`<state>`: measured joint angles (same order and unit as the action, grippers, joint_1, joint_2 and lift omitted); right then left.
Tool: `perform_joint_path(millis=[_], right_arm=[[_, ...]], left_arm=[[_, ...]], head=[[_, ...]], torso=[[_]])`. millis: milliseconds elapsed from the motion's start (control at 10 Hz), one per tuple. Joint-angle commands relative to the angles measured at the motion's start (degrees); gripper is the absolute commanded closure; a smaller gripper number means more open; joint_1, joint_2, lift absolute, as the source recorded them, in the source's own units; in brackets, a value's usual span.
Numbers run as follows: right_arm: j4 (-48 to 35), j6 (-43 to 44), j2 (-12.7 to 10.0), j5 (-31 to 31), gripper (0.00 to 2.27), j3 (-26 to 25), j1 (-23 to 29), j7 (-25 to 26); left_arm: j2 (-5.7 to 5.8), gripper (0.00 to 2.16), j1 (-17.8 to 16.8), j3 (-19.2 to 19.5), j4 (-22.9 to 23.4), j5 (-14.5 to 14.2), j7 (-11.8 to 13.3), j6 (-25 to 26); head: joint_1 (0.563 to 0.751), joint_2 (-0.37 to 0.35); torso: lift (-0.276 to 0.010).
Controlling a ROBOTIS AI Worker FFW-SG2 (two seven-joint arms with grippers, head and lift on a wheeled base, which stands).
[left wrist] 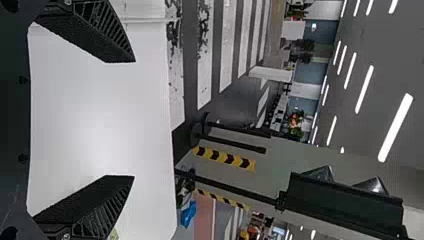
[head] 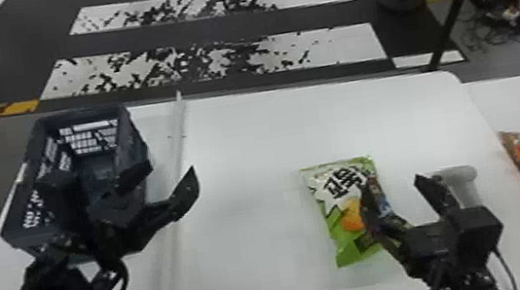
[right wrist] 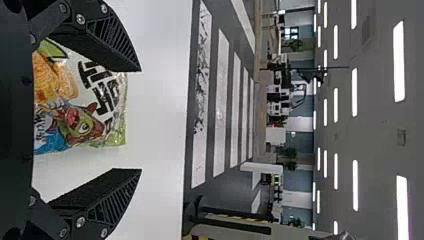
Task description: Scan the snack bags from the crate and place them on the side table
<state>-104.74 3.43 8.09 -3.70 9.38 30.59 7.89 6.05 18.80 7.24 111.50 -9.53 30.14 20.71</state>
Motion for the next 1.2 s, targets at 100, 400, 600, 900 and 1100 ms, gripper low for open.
perform_joint_path(millis=[100,400,600,900,1100], right_arm=[[-1.17,-12.53,-0.09,-7.20,0.17,-4.19,-0.35,-3.68],[-1.52,-22.20,-0.35,-11.68,0.17,-8.76,-1.76,-9.12],[-1.52,-31.34,-0.62,-13.70,0.17,-11.66,-3.87,-13.26],[-0.20,-41.71,-0.88,-17.04,0.16,-15.44,-7.21,-18.70],[1.74,-45.76,-0.88,-18.89,0.18,-17.02,-8.96,-21.52]], left_arm=[[0.36,0.04,0.36,0.32,-0.41,-0.31,0.00,0.00],[0.36,0.04,0.45,0.32,-0.76,-0.40,0.00,0.00],[0.36,0.04,0.45,0.23,-1.11,-0.40,0.00,0.00],[0.36,0.04,0.54,0.14,-1.46,-0.49,0.00,0.00],[0.36,0.04,0.72,0.05,-1.38,-0.49,0.00,0.00]], head=[[0.695,0.010],[0.695,-0.013],[0.695,-0.026],[0.695,-0.028],[0.695,-0.032]], torso=[[-0.050],[-0.050],[-0.050],[-0.050],[-0.050]])
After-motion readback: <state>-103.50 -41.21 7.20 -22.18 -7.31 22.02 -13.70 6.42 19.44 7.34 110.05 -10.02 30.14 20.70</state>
